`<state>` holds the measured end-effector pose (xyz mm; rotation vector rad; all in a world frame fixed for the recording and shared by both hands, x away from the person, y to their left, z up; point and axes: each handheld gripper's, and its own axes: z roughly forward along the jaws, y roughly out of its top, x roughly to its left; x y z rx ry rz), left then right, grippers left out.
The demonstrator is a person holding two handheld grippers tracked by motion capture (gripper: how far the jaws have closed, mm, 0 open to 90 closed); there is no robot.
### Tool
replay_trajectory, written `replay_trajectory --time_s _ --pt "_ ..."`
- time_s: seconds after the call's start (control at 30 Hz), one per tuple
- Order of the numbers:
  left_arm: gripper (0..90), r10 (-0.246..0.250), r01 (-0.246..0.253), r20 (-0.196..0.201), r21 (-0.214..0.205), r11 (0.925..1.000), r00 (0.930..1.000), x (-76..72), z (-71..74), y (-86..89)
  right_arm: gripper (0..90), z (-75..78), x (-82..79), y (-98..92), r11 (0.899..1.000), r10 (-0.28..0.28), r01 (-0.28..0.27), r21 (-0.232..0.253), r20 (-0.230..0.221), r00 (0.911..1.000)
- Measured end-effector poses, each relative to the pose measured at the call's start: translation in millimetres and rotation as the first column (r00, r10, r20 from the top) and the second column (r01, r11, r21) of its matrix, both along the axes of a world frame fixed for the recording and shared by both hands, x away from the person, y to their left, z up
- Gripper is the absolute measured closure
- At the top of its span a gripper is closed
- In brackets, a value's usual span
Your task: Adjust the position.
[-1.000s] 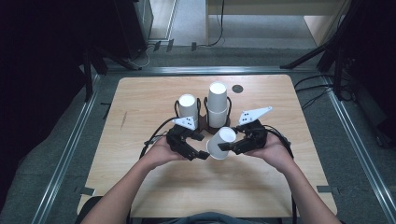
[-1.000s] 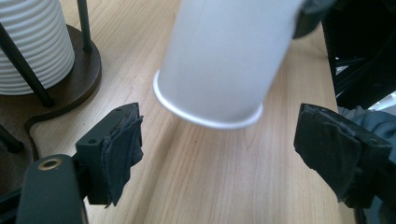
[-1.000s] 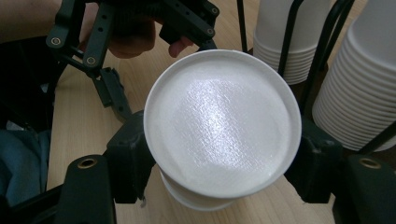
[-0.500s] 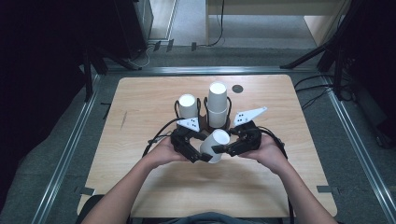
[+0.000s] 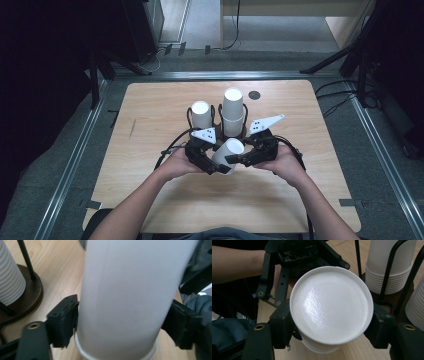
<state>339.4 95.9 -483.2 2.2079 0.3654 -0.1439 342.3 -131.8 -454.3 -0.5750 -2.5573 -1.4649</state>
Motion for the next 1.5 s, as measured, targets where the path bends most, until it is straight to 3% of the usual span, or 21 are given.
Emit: replay_trajectory --time_s 0.13,0.2,0.23,0.37,0.47,0.53,0.63,0.8,0.87,0.97,1.13,1.27,1.33,1.5 --pt "28.9 -0.015 0.016 -0.01 0.023 0.9996 0.9998 0.9 0.5 -0.5 32.5 -1.1 1.4 -2.4 1.0 0.006 -0.006 -0.003 -0.013 0.9999" --pt "29.3 -0.019 0.02 -0.026 0.046 0.9987 0.9995 1.8 1.9 -0.3 20.8 -1.6 0.6 -1.6 0.999 -0.006 0.007 -0.04 0.024 0.9997" --pt "29.1 -0.014 0.015 -0.02 0.048 0.9987 0.9997 1.9 3.3 0.6 16.9 -1.6 0.4 -1.5 0.999 -0.018 0.019 -0.05 0.022 0.9996" --pt "28.9 0.001 0.0 -0.038 0.046 0.9989 0.9993 4.6 8.4 7.1 17.0 -3.9 1.7 -6.4 0.996 -0.015 0.017 -0.084 0.019 0.9997" --pt "28.9 0.005 -0.002 -0.04 0.079 0.9969 0.9992 6.2 11.4 11.6 18.9 -5.3 0.3 -8.8 0.995 0.002 0.003 -0.101 0.045 0.999" --pt "29.0 0.006 -0.003 -0.042 0.073 0.9973 0.9991 7.2 13.3 15.0 19.7 -5.5 -1.5 -9.1 0.994 0.012 -0.005 -0.112 0.065 0.9978" --pt "29.0 0.002 -0.001 -0.012 0.122 0.9925 0.9999 8.3 18.5 16.3 20.8 -7.4 -3.2 -8.7 0.991 0.024 -0.013 -0.135 0.085 0.996" --pt "29.0 0.0 -0.003 0.015 0.146 0.9893 0.9999 10.4 22.7 18.6 21.8 -11.3 -4.0 -8.3 0.986 0.037 -0.021 -0.164 0.097 0.9946" --pt "29.0 0.003 -0.008 0.031 0.175 0.9846 0.9995 11.1 23.3 18.5 21.8 -12.6 -3.7 -7.9 0.986 0.018 0.0 -0.166 0.109 0.9939" --pt "29.0 -0.005 -0.003 0.041 0.201 0.9796 0.9991 12.4 24.1 17.3 21.8 -13.9 -2.3 -8.8 0.985 0.0 0.014 -0.17 0.083 0.9965" --pt "29.0 -0.026 0.012 0.049 0.278 0.9606 0.9985 17.5 26.9 16.1 23.7 -12.6 -3.0 -11.9 0.987 0.021 -0.003 -0.162 0.113 0.9934" --pt "29.0 -0.053 0.036 0.049 0.303 0.9523 0.9974 19.0 28.5 14.2 23.7 -11.5 -2.7 -12.2 0.989 0.018 -0.003 -0.145 0.107 0.9941" --pt "29.1 -0.066 0.05 0.043 0.302 0.9521 0.9969 19.8 29.3 12.6 23.7 -11.7 -1.6 -12.2 0.989 0.021 -0.006 -0.147 0.104 0.9944" --pt "29.2 -0.081 0.059 0.05 0.338 0.9394 0.9955 24.1 31.6 8.0 23.8 -10.2 -0.2 -11.5 0.989 0.026 -0.011 -0.148 0.1 0.9946"
